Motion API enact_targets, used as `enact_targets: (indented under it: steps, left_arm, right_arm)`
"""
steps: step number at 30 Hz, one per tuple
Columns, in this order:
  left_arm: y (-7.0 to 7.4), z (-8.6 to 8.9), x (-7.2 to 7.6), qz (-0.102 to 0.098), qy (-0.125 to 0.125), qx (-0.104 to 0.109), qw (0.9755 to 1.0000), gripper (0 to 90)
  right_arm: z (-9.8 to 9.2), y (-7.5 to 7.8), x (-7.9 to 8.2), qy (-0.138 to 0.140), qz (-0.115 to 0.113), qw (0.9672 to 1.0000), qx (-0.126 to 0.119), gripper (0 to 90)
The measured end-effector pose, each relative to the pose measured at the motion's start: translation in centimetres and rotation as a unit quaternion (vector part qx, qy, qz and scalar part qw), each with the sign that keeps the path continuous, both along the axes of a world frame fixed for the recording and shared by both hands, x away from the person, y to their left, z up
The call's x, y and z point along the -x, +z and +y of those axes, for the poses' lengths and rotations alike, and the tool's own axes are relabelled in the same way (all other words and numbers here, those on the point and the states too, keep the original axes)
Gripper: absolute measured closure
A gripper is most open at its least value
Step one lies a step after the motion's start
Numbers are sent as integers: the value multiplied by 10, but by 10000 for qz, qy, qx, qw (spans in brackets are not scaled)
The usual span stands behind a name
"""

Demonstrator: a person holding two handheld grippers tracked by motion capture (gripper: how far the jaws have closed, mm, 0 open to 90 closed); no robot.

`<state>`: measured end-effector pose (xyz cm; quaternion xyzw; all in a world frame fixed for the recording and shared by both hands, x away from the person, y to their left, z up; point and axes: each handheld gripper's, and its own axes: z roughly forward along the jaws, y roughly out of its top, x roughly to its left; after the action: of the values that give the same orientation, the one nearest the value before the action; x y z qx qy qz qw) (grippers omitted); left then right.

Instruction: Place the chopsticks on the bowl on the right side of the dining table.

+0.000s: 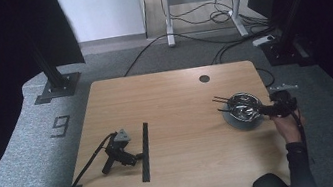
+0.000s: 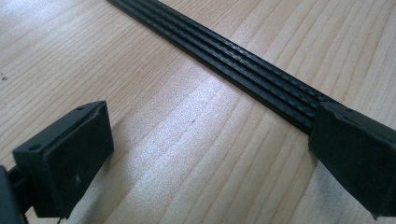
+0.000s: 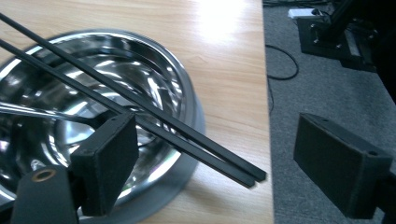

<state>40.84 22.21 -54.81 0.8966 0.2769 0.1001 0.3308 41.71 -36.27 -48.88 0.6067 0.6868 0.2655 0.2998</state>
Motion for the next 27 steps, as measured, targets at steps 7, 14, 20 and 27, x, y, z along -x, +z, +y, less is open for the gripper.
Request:
enact_targets:
  steps: [7, 14, 20, 27]
  left_arm:
    - [0, 0, 0, 0, -1, -1, 10000, 0]
    - [0, 0, 0, -2, -4, -3, 10000, 0]
    - [0, 0, 0, -2, -9, -8, 10000, 0]
    - [0, 0, 0, -1, -7, -6, 10000, 0]
  right_arm:
    - [14, 3, -13, 162, 42, 9998, -62, 127]
    - [33, 5, -35, 256, 13, 9997, -40, 92]
    - [47, 4, -54, 227, 55, 9997, -25, 74]
    - [57, -1, -71, 154, 152, 9997, 62, 73]
